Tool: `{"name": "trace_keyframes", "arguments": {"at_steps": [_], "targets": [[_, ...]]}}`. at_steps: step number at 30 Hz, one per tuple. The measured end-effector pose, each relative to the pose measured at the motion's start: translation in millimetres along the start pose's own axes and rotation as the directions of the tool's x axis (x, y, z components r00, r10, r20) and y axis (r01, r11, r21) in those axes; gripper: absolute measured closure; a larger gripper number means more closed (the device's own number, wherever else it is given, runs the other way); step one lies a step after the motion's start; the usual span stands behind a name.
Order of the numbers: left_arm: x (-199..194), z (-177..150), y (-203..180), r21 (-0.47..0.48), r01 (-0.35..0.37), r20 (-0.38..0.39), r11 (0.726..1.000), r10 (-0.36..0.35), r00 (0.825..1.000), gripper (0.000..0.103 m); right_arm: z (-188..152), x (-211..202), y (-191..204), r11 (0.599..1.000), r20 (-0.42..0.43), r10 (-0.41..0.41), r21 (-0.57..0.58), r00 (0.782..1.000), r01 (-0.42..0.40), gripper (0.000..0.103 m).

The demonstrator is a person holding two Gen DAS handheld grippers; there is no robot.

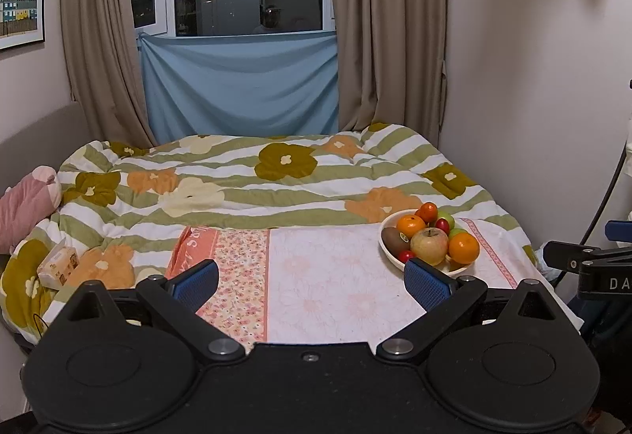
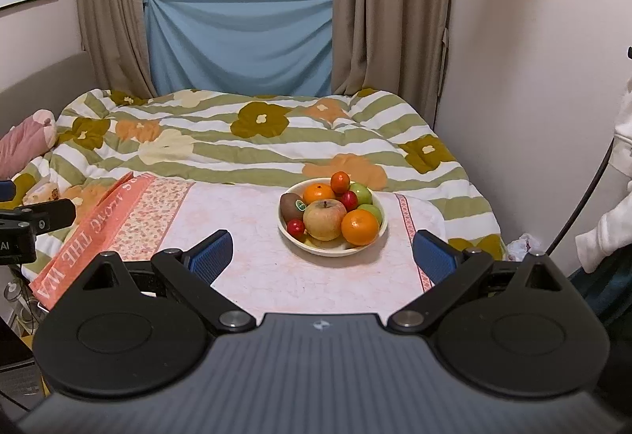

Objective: Organize fruits

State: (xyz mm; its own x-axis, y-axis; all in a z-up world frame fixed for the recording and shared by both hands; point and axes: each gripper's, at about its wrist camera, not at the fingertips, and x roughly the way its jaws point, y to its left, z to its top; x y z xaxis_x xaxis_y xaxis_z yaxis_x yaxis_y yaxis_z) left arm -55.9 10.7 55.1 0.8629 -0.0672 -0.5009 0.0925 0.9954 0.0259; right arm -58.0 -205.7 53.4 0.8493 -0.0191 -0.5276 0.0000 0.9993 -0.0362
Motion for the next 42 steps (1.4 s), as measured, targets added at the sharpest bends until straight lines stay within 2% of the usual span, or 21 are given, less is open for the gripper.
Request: {"name": "trace_keyframes", "arguments": {"at_steps": [25,42], "targets": [[1.5,1.0,0.3,0.007,0.024,-0.005,1.000,-0.024,1.000,0.001,0.5,1.3,5.5,1.000,0.001,-0.009,0.005,1.000,0.009,0.000],[4.2,0.6,-5.5,0.019,-0.011,-0.010,1.000,0.012,1.000,0.000,1.3,4.5,3.2,1.000,-0.012,-0.011,-0.007,1.000,0.011,0.000]]}}
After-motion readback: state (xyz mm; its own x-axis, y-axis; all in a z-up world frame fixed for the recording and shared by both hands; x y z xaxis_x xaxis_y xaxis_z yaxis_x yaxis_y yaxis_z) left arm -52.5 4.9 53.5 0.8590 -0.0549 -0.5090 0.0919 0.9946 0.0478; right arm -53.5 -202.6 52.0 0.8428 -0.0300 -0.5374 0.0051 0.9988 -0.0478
